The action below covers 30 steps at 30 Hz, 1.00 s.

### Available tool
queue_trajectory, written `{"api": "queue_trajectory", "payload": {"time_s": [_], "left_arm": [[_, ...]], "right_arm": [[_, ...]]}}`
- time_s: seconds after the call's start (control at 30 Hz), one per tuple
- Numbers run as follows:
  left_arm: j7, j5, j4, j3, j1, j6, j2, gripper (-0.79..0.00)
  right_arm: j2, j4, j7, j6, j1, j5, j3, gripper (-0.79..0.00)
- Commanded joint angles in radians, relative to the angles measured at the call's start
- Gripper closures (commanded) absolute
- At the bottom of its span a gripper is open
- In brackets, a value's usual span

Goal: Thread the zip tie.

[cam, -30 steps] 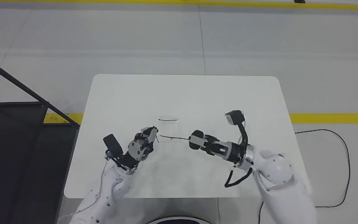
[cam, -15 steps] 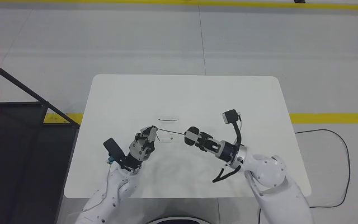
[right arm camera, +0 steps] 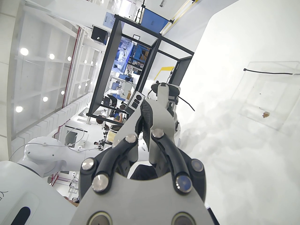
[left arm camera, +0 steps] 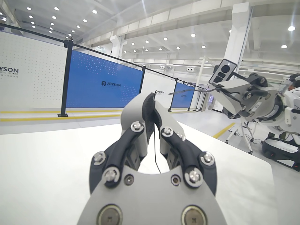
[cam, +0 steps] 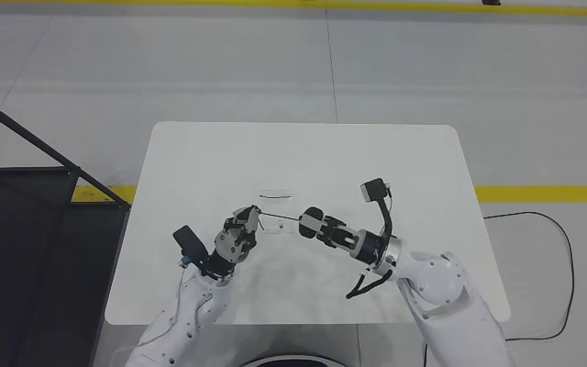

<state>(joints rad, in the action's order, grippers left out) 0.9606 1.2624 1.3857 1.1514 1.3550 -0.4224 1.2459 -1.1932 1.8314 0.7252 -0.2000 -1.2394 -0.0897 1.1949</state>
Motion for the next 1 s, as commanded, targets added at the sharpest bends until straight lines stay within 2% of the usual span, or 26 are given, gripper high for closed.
{"api": "queue_trajectory", "payload": {"time_s": [0.0,0.97], "left_arm": [[-0.002,0.003,-0.001,0.0,-0.001,-0.002,0.001,0.0],[-0.003,0.012,0.002,0.012,0.005,-0.016,0.008,0.0]], "right_arm": [[0.0,-0.003,-0.001,0.004,0.004,-0.002,-0.001,0.0],[0.0,-0.022,-0.012,0.055,0.043,-0.016,-0.022,0.0]]}}
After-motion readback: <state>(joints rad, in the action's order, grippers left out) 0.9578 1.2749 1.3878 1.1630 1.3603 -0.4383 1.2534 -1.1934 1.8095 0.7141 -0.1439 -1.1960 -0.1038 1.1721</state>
